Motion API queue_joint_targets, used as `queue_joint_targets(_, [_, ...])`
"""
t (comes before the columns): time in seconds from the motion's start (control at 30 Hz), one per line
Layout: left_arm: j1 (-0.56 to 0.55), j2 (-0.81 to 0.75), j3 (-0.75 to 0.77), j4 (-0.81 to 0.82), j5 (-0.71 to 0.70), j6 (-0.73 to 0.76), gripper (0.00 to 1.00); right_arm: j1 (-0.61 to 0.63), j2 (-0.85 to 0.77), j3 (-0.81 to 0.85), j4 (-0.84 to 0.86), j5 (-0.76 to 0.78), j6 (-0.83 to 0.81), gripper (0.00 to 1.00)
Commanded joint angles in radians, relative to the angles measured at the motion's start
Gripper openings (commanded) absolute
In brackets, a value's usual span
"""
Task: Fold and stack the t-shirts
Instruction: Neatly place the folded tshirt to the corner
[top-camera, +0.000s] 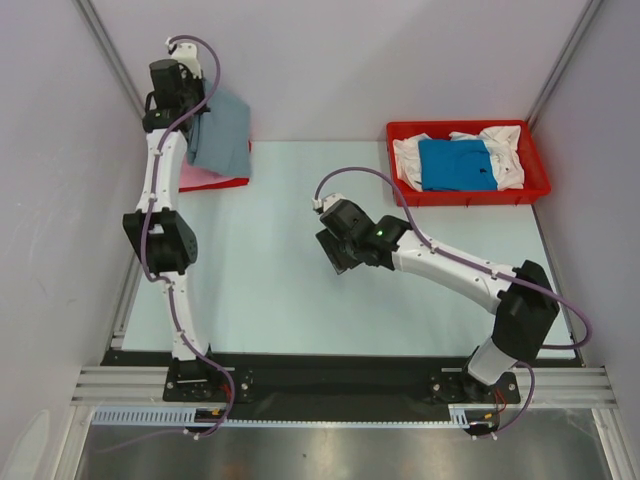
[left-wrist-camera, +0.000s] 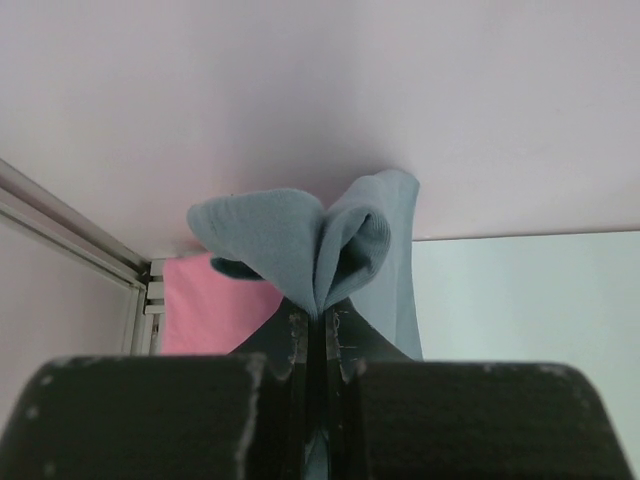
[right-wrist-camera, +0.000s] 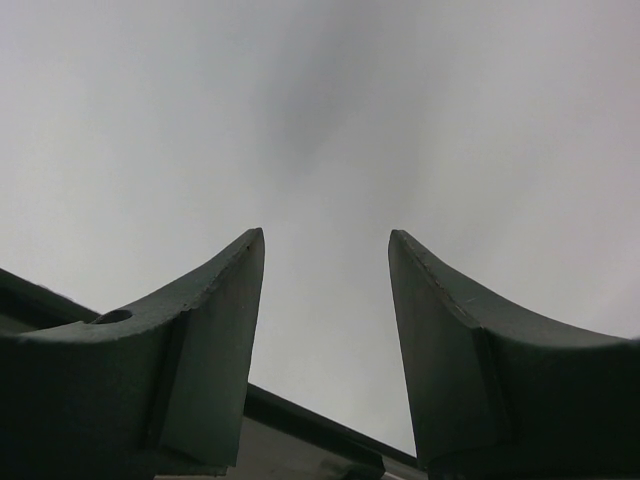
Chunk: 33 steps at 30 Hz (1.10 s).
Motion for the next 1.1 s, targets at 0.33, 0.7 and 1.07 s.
queue_joint_targets(0.33, [0.015,0.036,0.004,0.12,-0.086,0.031,0.0,-0.039,0.082,0.081,0.031,-0.055,-0.039,0.57])
queue_joint_targets(0.7, [0.042,0.027,-0.18,0.252,-0.173,0.056,0.0,-0.068,0.165,0.132,0.046,-0.107,-0.057,0.57])
queue_joint_targets(1.07, [0.114,0.145,-0.099,0.266,-0.118,0.011,0.0,-0.071,0.241,0.178,0.032,-0.127,-0.049,0.57])
